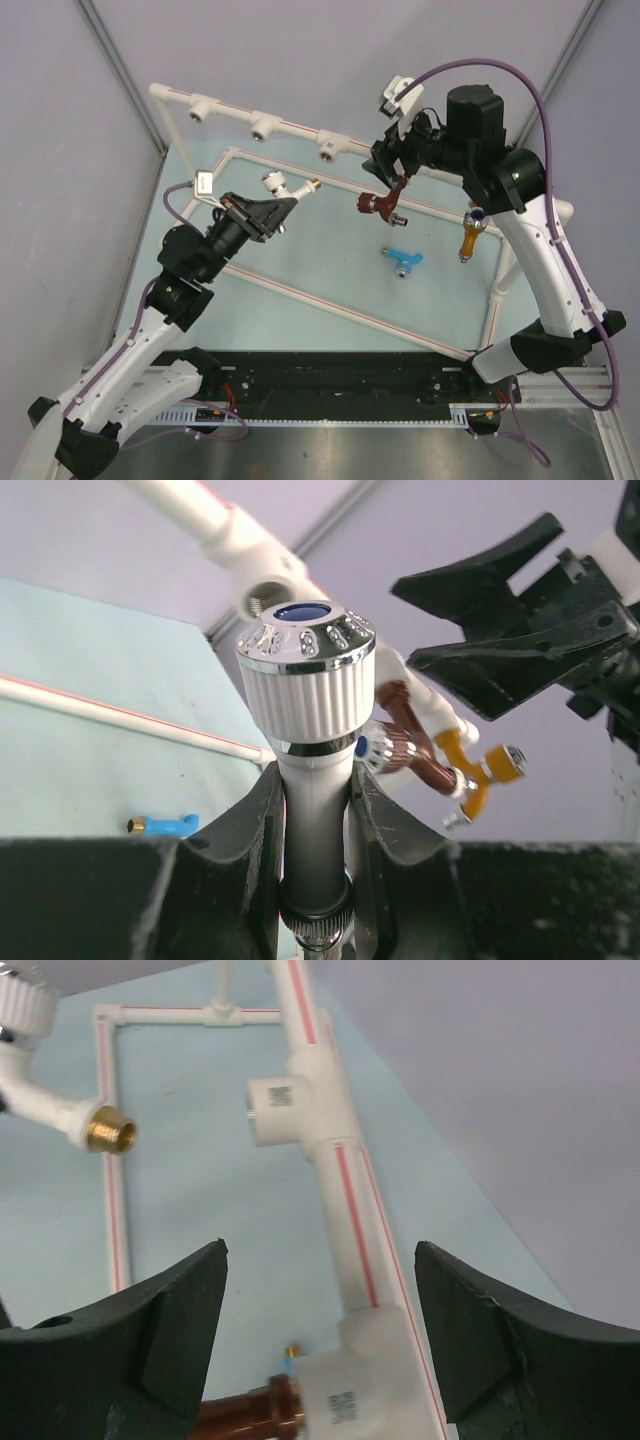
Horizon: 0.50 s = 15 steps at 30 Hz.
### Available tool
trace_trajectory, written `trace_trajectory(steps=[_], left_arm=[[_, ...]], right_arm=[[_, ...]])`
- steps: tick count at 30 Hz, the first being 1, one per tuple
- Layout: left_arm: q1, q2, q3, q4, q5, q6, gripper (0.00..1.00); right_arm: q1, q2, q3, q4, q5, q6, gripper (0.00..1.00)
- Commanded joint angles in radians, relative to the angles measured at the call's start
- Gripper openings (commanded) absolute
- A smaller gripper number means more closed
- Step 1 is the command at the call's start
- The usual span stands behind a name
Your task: Install the water faucets
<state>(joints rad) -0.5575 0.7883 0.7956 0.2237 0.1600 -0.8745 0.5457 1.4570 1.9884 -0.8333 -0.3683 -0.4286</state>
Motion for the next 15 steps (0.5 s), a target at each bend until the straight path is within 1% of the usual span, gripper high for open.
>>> trace_trajectory(steps=[1,5,9,13,15], left_arm=[[-0.016,-0.006,-0.038,0.042,-0.190,-0.135,0.00],[-0.039,0.028,-0.045,0.066,-0.232,-0.201,0.00],[-0.064,0.055,-0.042,0.111,-0.263,-0.221,0.00],[-0.081,0.080,-0.030,0.144,-0.289,-0.236,0.00],[-0.085,0.091,-0.030,0.163,-0.301,-0.244,0.00]], right_arm=[[-0.052,0.089,0.122,-0.064,0.098,0.027,0.79],[-0.072,0.163,0.177,-0.110,0.100,0.008,0.78],[-0.090,0.201,0.197,-0.132,0.055,-0.002,0.77],[-0.093,0.226,0.214,-0.168,0.020,-0.022,0.74],[-0.092,0.235,0.214,-0.176,-0.001,-0.029,0.65]])
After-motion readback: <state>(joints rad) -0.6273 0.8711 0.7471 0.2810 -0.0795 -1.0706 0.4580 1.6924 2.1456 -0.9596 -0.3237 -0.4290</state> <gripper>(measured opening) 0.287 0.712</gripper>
